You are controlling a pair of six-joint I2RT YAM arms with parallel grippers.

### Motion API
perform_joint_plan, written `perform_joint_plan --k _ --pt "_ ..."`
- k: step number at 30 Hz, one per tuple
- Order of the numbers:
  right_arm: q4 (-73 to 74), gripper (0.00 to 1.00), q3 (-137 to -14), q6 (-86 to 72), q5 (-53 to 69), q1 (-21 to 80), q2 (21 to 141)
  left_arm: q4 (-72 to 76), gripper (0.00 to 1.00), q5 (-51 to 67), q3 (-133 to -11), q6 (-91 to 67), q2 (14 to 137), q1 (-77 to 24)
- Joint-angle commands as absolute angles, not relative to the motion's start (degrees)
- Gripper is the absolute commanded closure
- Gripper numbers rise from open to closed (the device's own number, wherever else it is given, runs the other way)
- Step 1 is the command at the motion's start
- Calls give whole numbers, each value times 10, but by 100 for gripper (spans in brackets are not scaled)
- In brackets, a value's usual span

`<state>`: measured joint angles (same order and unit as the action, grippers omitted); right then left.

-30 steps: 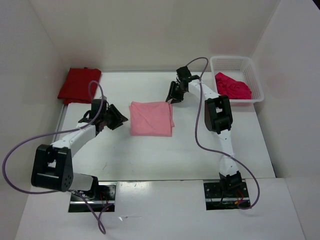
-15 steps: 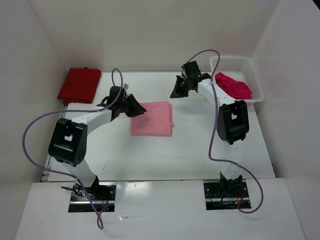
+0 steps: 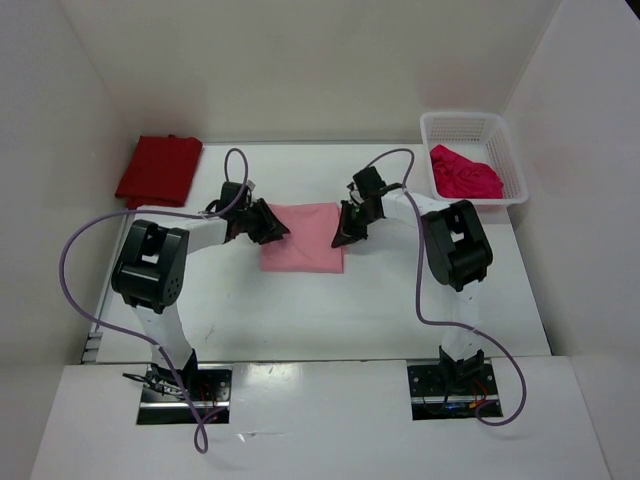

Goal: Fold and stack the t-shirts

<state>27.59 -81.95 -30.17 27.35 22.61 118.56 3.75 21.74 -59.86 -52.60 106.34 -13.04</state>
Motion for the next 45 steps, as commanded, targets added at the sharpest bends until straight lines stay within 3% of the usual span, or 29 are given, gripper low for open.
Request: perform_joint_plan --k 1,9,16,21,24,34,38,39,42,45 --pt "236 95 -795 -298 256 223 1179 64 57 217 -574 -509 1064 -132" --pt "244 86 -809 -298 250 212 1172 29 37 174 -515 -478 999 -120" --pt "262 49 -822 -287 260 212 1100 -18 15 130 -544 -456 905 -120" --pt "262 40 -796 -287 260 201 1029 -39 8 117 -528 -446 925 -92" --pt "262 38 -770 -287 254 195 999 -33 18 131 -523 -446 967 -92" --pt "257 37 -720 -293 265 171 942 40 30 206 -569 -435 1095 -98" --pt "251 37 -720 -298 271 171 937 54 76 224 -643 -449 1175 -124" --pt "251 37 -720 -298 271 166 932 54 83 224 -661 -457 1184 -124" --pt "273 37 -706 -298 256 160 907 41 95 229 -736 -465 1191 -124" --pt "273 37 -668 -303 256 148 863 11 98 223 -807 -465 1191 -124"
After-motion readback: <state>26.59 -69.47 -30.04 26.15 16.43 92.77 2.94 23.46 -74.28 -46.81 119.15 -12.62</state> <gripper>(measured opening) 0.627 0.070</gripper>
